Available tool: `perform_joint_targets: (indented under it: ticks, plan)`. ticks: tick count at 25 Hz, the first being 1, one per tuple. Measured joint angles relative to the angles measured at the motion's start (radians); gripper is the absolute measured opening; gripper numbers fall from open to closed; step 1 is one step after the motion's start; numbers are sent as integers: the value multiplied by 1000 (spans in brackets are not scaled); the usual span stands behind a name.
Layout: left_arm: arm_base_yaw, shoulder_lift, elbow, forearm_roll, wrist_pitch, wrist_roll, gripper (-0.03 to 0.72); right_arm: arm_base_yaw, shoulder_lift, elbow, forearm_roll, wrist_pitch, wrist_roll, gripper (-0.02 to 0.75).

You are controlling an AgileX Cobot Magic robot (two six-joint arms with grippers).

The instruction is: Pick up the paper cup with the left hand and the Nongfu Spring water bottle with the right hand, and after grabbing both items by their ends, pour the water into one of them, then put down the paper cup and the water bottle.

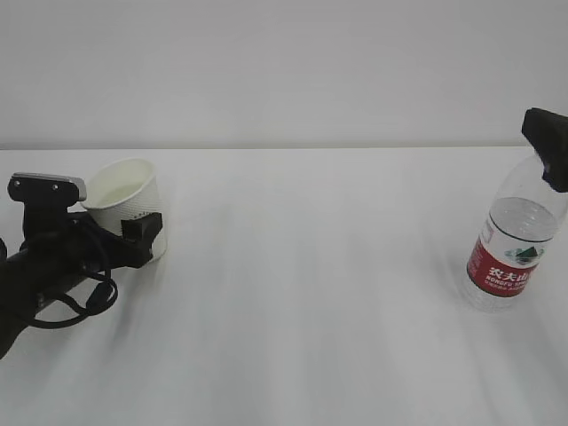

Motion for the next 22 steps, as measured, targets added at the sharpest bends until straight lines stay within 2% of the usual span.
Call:
perform_joint_targets:
  ticks: [5, 12, 17, 22]
  plan:
    - [0, 0, -2, 2, -3, 0, 616, 0, 0, 0, 0, -34, 0, 593]
    - [0, 0, 4, 2, -27, 0, 685, 0, 0, 0, 0, -44, 0, 593]
    - [0, 0, 21, 2, -30, 0, 690, 0, 0, 0, 0, -44, 0, 593]
    - [0, 0, 50, 2, -30, -65, 691, 0, 0, 0, 0, -44, 0, 593]
